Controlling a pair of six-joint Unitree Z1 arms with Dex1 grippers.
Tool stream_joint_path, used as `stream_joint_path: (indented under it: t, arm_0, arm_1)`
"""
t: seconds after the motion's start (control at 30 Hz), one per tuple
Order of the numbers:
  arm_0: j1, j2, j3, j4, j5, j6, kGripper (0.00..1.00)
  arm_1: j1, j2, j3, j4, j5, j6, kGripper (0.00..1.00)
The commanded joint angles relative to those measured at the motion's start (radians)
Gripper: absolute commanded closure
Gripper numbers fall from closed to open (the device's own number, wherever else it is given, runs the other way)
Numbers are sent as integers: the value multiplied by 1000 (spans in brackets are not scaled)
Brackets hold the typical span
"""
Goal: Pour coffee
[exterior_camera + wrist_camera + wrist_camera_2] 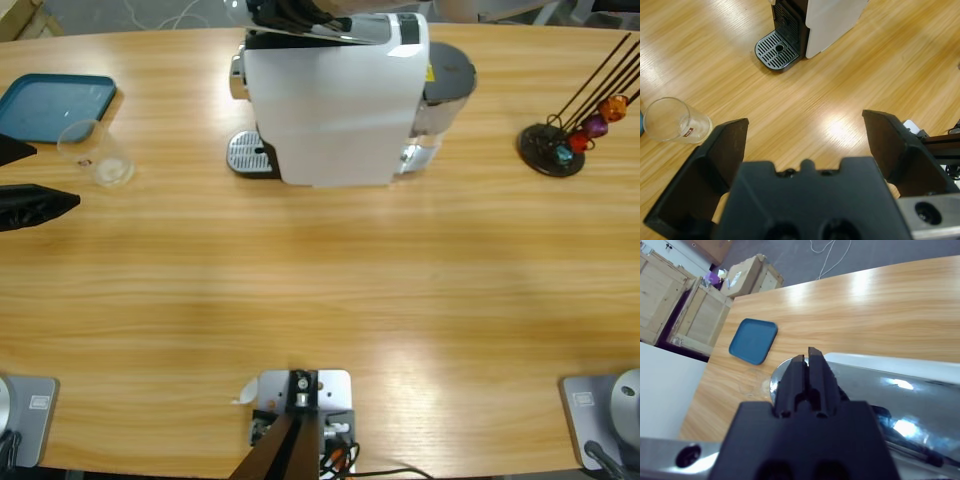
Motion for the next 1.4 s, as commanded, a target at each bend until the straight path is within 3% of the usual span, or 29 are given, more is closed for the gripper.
stream_joint_path:
  t: [0.03, 0.47, 0.6, 0.63, 0.67, 0.7, 0.87, 1.03, 1.2, 1.4]
  arm_0:
    - [-2, 23, 33, 4, 6, -7, 13]
    - [-2, 13, 42, 1, 8, -7, 9]
    - [2, 11, 40, -1, 24, -7, 9]
    - [3, 11, 40, -5, 30, -8, 9]
    - [4, 11, 40, -9, 37, -9, 7]
    - [4, 11, 40, -13, 41, -9, 4]
    - [4, 10, 41, -16, 66, -7, 4]
    - [4, -7, 50, -21, 67, -7, 0]
    - [6, 1, 76, -20, 155, -8, 0]
    - [96, 77, 121, -25, 323, -89, 4]
  arm_1:
    - [28, 189, 104, 76, 20, -6, 1000]
    - [20, 172, 97, 101, 9, -22, 1000]
    - [13, 94, 73, 83, 38, -190, 1000]
    - [13, 63, 52, 88, 54, -238, 727]
    - [13, 28, 28, 94, 59, -285, 229]
    - [13, -7, -2, 108, 62, -319, 18]
    - [12, -148, -167, 224, 122, -442, 0]
    - [13, -273, -229, 317, 111, -558, 0]
    - [13, -423, -3, 316, -59, -565, 0]
    - [13, -564, 222, 319, -62, -543, 0]
